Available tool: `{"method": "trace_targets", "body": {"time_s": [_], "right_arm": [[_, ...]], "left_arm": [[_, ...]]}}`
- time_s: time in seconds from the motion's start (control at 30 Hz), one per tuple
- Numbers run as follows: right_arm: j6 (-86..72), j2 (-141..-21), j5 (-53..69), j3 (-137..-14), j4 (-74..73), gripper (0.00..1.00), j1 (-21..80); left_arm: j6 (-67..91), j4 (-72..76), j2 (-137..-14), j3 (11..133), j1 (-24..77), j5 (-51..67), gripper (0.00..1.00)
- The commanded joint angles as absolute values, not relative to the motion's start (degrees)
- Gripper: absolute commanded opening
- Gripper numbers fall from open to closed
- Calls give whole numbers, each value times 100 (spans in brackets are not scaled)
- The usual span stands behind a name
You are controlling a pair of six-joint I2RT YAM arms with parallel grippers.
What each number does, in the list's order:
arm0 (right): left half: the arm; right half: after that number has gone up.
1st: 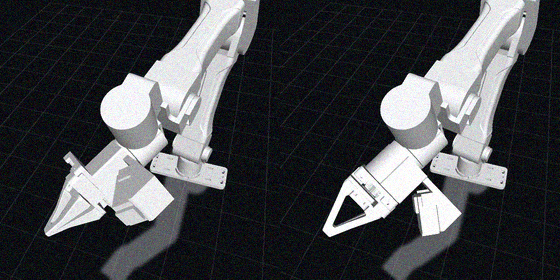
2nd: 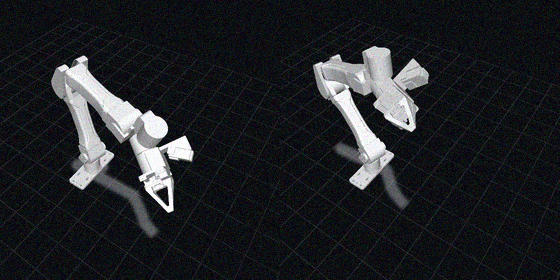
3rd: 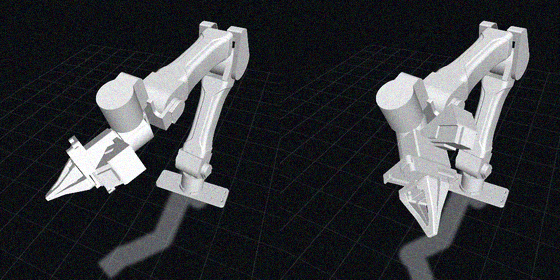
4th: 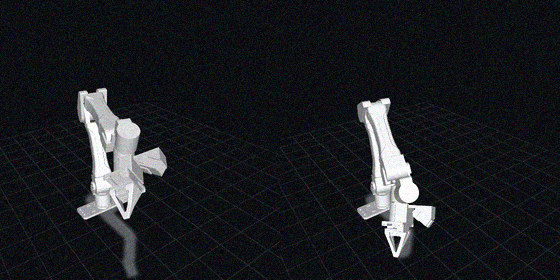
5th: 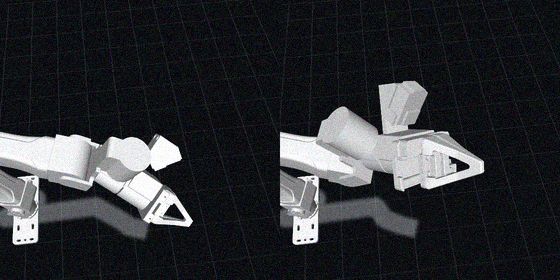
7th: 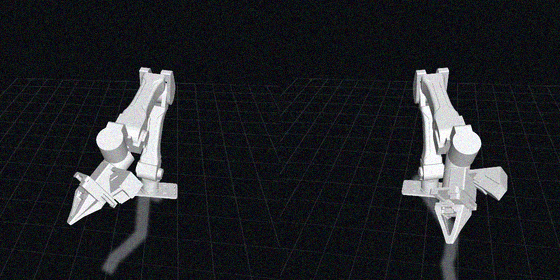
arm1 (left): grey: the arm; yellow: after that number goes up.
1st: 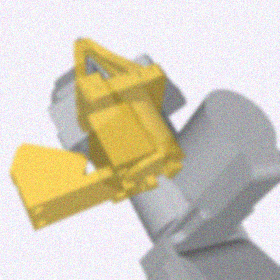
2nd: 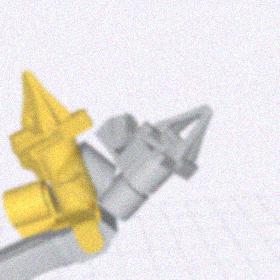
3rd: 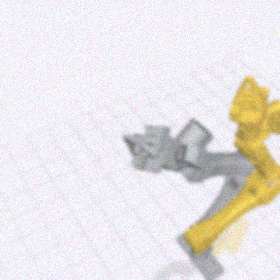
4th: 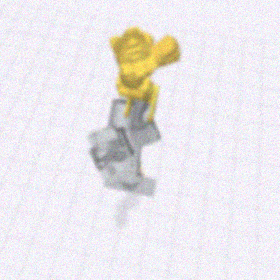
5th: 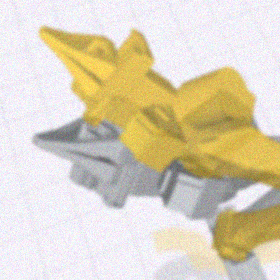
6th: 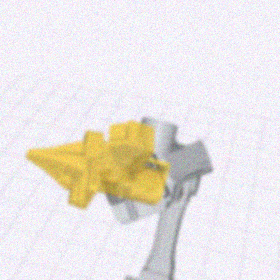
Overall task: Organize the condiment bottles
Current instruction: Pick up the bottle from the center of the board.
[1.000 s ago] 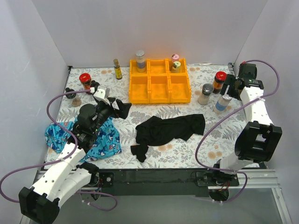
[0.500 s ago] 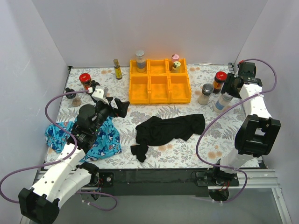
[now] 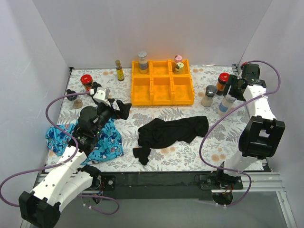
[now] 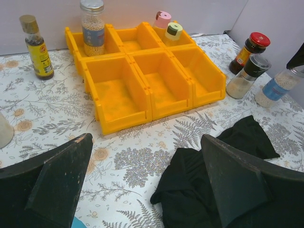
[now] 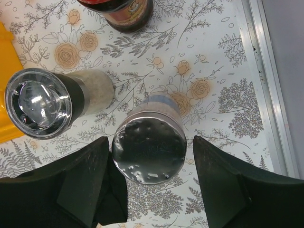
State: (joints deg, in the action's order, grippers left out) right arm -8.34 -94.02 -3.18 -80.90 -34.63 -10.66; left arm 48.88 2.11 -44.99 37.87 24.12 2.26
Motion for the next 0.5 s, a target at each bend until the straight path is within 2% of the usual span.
{"method": "trace_targets", "body": {"time_s": [0.0,0.17,0.27,0.3,0.4,0.47], "right_arm": [[-756,-9536,-202,-8288,-3516,79,-1099],[-738,-9554,-298,-8341,-3525,67,-1081],[-712,-9484,-342,-8393,-3568,53,-1064],[-712,-9457,-430,-8446,-3647,46,-1046],[-712,-9160,-913,-8543,-4007,37,-844],[-729,-8774,-1176,-8578,-4200,34,-581]], "left_arm": [[4816,229,-4421,3797,2426,114,98],[4808,229,-4412,3788,2426,97,98],[4799,229,-4377,3788,2426,70,98],[4799,229,-4368,3788,2426,70,98],[4790,220,-4316,3779,2426,-175,98],[4781,220,-4272,3762,2426,-237,98]]}}
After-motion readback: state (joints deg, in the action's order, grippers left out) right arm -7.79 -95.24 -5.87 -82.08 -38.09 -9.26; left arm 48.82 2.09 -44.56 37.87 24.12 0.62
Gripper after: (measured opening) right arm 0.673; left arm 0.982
